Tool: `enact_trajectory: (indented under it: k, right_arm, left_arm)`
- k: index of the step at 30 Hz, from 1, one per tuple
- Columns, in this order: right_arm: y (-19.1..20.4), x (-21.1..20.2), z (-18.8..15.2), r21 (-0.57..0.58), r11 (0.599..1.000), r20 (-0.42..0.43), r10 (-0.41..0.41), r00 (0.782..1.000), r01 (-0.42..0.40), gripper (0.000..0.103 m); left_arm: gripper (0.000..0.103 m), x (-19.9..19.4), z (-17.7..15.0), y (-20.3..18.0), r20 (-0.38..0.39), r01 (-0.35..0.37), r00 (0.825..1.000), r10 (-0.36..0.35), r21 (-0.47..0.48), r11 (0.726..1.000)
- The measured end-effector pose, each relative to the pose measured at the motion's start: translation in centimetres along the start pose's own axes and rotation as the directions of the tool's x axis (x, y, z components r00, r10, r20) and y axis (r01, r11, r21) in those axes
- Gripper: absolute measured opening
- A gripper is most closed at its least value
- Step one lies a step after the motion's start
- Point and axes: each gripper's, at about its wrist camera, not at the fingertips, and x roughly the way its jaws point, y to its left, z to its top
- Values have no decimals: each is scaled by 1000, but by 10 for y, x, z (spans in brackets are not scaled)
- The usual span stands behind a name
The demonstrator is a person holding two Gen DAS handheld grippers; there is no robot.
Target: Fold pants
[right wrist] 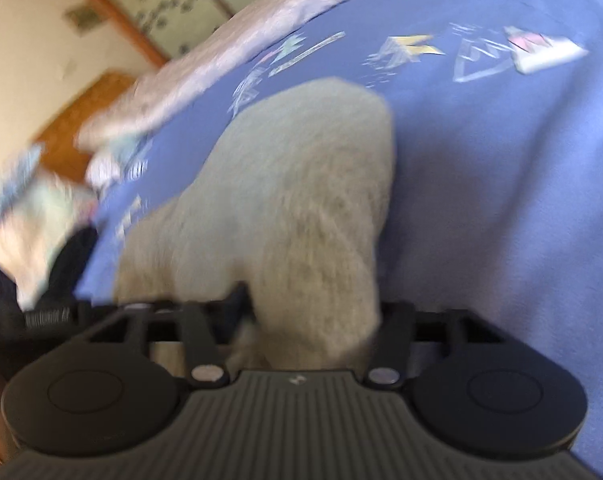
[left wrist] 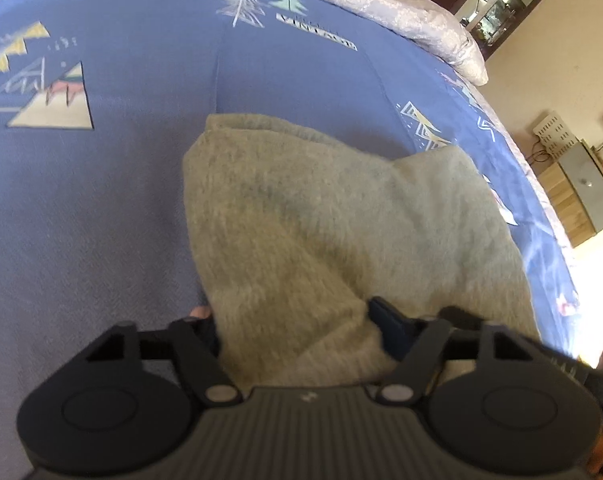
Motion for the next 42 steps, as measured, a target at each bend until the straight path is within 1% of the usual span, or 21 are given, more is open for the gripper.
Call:
enact_trajectory:
  k: [1, 3, 6, 9, 12, 15, 18, 19, 21, 24, 27, 30, 33, 34, 35, 36, 37, 38, 39, 40, 42]
  right_arm:
    - [4, -1, -3, -17, 1000, 9, -8, 1000, 8, 41]
    - [13, -6, -7, -54, 998, 37, -21, 999, 23, 35]
    - [33, -17, -9, -155, 987, 103, -29, 994, 45, 30]
    - [50, -24, 1, -221, 975, 168, 6, 986, 31, 29]
    - [61, -25, 22, -248, 969, 232, 54, 971, 6, 29]
    - [73, -16, 56, -270, 962, 286, 113, 952, -33, 29]
    - [88, -3, 91, -302, 952, 339, 162, 927, -56, 29]
    - [92, 5, 102, -315, 947, 359, 177, 916, -59, 29]
    - [98, 28, 125, -333, 941, 400, 191, 896, -52, 29]
    - [96, 74, 157, -304, 952, 427, 174, 888, -40, 29]
    - [84, 122, 181, -238, 971, 429, 132, 893, -29, 29]
    - [67, 166, 193, -177, 984, 404, 79, 911, -6, 29]
    - [48, 202, 195, -102, 995, 334, 14, 942, 21, 29]
    - [43, 211, 195, -65, 997, 305, -15, 952, 36, 30]
    - [34, 219, 195, -19, 999, 265, -44, 963, 50, 35]
    - [26, 224, 195, 26, 998, 242, -60, 968, 56, 44]
    - [18, 223, 193, 81, 996, 237, -61, 970, 43, 52]
    - [10, 218, 192, 131, 991, 239, -45, 970, 14, 58]
    - [8, 211, 191, 159, 987, 238, -32, 971, -6, 61]
    - [7, 203, 190, 175, 984, 235, -40, 971, -2, 63]
    - [13, 180, 183, 169, 985, 261, -78, 962, 34, 69]
  left_arm:
    - [55, -3, 1, -2, 13, -10, 1000, 10, 6, 1000]
    - [41, -12, 4, -8, 45, -19, 999, 18, 27, 999]
    - [36, -26, 10, -15, 85, -8, 996, 5, 45, 999]
    - [35, -39, 24, -16, 116, 27, 993, -30, 24, 999]
    - [35, -59, 50, -18, 191, 40, 981, -45, 26, 999]
    - [35, -77, 90, -23, 280, 31, 959, -46, 58, 998]
    - [35, -82, 139, -26, 355, -11, 934, -24, 96, 995]
    - [35, -80, 157, -26, 378, -32, 926, -12, 110, 993]
    - [35, -67, 192, -24, 401, -68, 916, 12, 127, 990]
    - [35, -33, 243, -17, 411, -113, 910, 45, 144, 983]
    - [35, 16, 278, -3, 399, -137, 914, 69, 143, 980]
    - [35, 68, 297, 11, 371, -161, 923, 103, 129, 979]
    - [35, 117, 298, 27, 312, -188, 938, 148, 101, 977]
    - [37, 130, 294, 32, 294, -210, 940, 175, 95, 973]
    - [46, 140, 289, 34, 291, -260, 930, 225, 87, 962]
    - [53, 147, 285, 36, 287, -299, 921, 264, 86, 950]
    - [56, 149, 280, 38, 281, -316, 917, 284, 76, 946]
    - [60, 146, 276, 41, 279, -314, 917, 285, 62, 947]
    - [62, 139, 273, 43, 273, -307, 919, 284, 43, 951]
    - [62, 129, 269, 44, 267, -303, 920, 287, 18, 953]
    - [62, 105, 261, 46, 261, -295, 919, 295, -38, 955]
